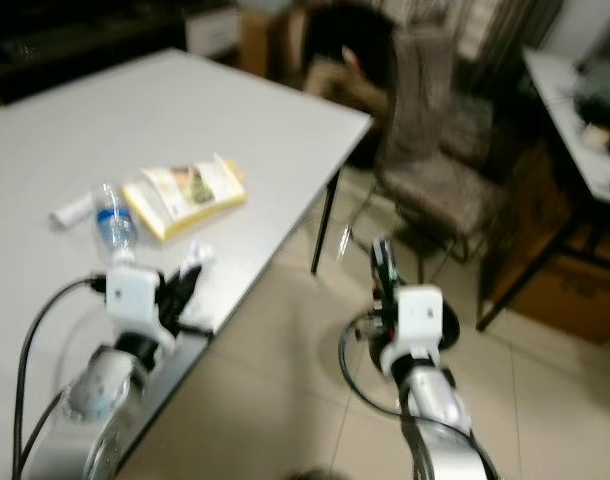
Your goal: Picking trash to rubbish bin
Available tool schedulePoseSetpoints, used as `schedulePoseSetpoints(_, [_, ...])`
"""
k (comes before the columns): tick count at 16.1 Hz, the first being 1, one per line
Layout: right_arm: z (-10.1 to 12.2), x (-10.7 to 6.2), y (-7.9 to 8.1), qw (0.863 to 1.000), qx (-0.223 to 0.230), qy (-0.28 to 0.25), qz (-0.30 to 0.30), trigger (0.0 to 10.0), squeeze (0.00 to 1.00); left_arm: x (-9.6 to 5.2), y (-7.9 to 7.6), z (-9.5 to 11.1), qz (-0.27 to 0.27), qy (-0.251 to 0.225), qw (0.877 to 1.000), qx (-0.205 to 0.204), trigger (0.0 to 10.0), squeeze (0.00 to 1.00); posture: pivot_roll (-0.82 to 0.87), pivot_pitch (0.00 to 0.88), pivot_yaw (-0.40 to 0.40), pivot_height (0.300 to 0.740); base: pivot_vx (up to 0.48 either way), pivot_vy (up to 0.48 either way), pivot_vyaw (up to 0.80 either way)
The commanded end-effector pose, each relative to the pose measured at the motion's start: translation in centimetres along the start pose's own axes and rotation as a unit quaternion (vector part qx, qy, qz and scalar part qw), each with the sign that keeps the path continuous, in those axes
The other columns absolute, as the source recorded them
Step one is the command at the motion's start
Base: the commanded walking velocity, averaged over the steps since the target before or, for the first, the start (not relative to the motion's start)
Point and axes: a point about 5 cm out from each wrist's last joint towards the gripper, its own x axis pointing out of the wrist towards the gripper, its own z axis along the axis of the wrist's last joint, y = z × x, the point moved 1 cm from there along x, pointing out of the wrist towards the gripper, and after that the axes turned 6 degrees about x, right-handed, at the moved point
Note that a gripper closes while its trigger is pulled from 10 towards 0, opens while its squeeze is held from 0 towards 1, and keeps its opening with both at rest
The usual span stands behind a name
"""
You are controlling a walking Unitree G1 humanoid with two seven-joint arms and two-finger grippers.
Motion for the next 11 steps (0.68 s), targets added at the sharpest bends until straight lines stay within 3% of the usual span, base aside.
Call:
schedulePoseSetpoints(1, [0.2,0.1,-0.7,1.000,-0.005,-0.001,-0.012,10.0,0.00,0.1,-0.6,-0.4,-0.008,0.010,1.000,-0.008,10.0,0.00,0.03,0.000,-0.085,0.740,0.000,0.000,-0.80])
schedulePoseSetpoints(3, [0.8,0.4,-0.2,1.000,-0.004,-0.011,-0.002,10.0,0.00,0.3,-0.6,-0.3,0.000,0.004,1.000,-0.006,10.0,0.00,0.03,0.000,-0.078,0.740,0.000,0.000,-0.80])
schedulePoseSetpoints(7, [-0.2,-0.1,0.6,0.999,-0.010,0.021,0.028,10.0,0.00,0.0,-0.2,-0.9,0.015,0.020,1.000,-0.001,10.0,0.00,0.02,0.000,-0.071,0.740,0.000,0.000,-0.80])
schedulePoseSetpoints(8, [-0.8,-0.3,0.6,0.999,-0.008,0.040,0.032,10.0,0.00,-0.1,-0.1,-1.1,0.018,0.028,0.999,0.010,10.0,0.00,0.02,0.000,-0.068,0.740,0.000,0.000,0.00])
schedulePoseSetpoints(11, [-1.1,-0.2,0.5,0.998,-0.015,0.045,0.028,10.0,0.00,0.0,-0.3,-1.1,0.011,0.031,0.999,0.029,10.0,0.00,0.03,0.000,-0.067,0.740,0.000,-0.480,0.00])
